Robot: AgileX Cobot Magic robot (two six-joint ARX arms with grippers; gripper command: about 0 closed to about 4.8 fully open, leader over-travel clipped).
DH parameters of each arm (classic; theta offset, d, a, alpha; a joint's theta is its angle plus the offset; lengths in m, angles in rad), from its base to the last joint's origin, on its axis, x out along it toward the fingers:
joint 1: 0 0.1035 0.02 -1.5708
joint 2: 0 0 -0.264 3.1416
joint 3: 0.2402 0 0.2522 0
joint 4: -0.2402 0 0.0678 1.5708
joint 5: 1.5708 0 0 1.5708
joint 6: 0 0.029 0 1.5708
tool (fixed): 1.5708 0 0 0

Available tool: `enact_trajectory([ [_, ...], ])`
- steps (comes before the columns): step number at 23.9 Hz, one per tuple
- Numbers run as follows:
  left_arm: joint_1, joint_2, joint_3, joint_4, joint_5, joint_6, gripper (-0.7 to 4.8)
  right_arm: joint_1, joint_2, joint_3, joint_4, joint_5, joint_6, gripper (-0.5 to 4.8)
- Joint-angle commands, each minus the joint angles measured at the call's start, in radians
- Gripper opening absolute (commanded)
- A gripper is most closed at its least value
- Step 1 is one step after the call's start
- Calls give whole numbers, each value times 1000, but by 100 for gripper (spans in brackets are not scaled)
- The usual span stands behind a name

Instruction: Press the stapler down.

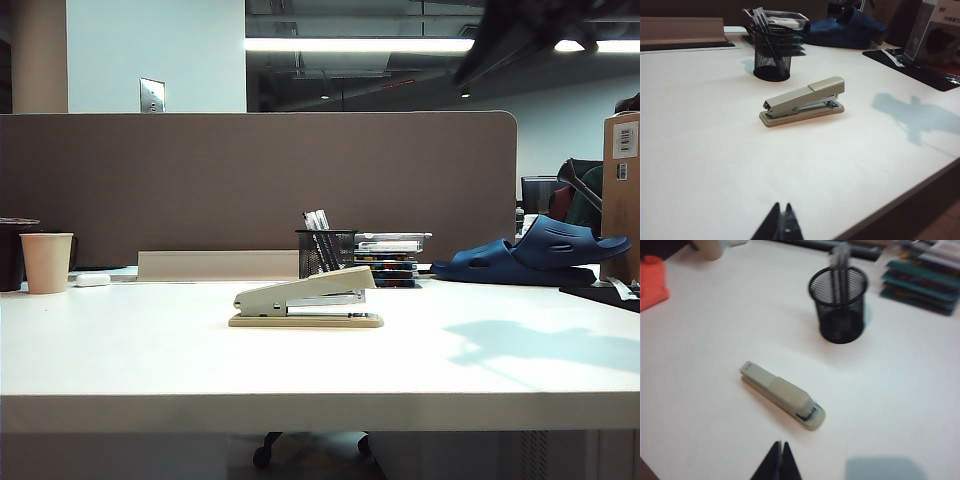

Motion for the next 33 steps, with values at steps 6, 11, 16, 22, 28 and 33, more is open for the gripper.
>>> enact_trajectory([
  [6, 0, 0, 1, -2, -22, 4, -6, 47, 323, 175, -3, -103, 31, -9],
  [11, 0, 0, 2, -2, -22, 4, -6, 57, 440, 203, 35, -148, 40, -9],
  [16, 0, 0, 2, -2, -22, 4, -6, 82, 525, 204, 116, -190, 62, -9],
  [22, 0, 0, 2, -2, -22, 4, -6, 84, 589, 214, 144, -186, 84, -9],
  [28, 0, 0, 2, -2, -22, 4, -6, 84, 621, 214, 159, -169, 90, -9],
  [33, 0, 0, 2, -2, -22, 4, -6, 83, 642, 214, 164, -151, 101, -9],
])
